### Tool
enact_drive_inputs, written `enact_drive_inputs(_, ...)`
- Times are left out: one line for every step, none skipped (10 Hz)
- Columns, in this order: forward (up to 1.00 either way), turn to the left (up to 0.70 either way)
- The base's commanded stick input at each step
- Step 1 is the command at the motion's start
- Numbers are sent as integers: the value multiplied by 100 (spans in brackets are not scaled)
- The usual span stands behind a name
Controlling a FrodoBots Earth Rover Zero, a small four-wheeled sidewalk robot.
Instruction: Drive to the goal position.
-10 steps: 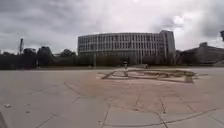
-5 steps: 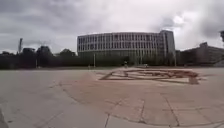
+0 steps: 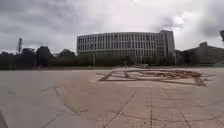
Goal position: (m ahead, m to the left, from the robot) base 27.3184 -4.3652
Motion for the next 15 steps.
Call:
enact_drive_inputs(70, 0)
enact_drive_inputs(70, 0)
enact_drive_inputs(70, 0)
enact_drive_inputs(70, 0)
enact_drive_inputs(70, 0)
enact_drive_inputs(70, 0)
enact_drive_inputs(70, 0)
enact_drive_inputs(70, 0)
enact_drive_inputs(70, 0)
enact_drive_inputs(70, 0)
enact_drive_inputs(70, 0)
enact_drive_inputs(70, 0)
enact_drive_inputs(70, 0)
enact_drive_inputs(70, 0)
enact_drive_inputs(70, 0)
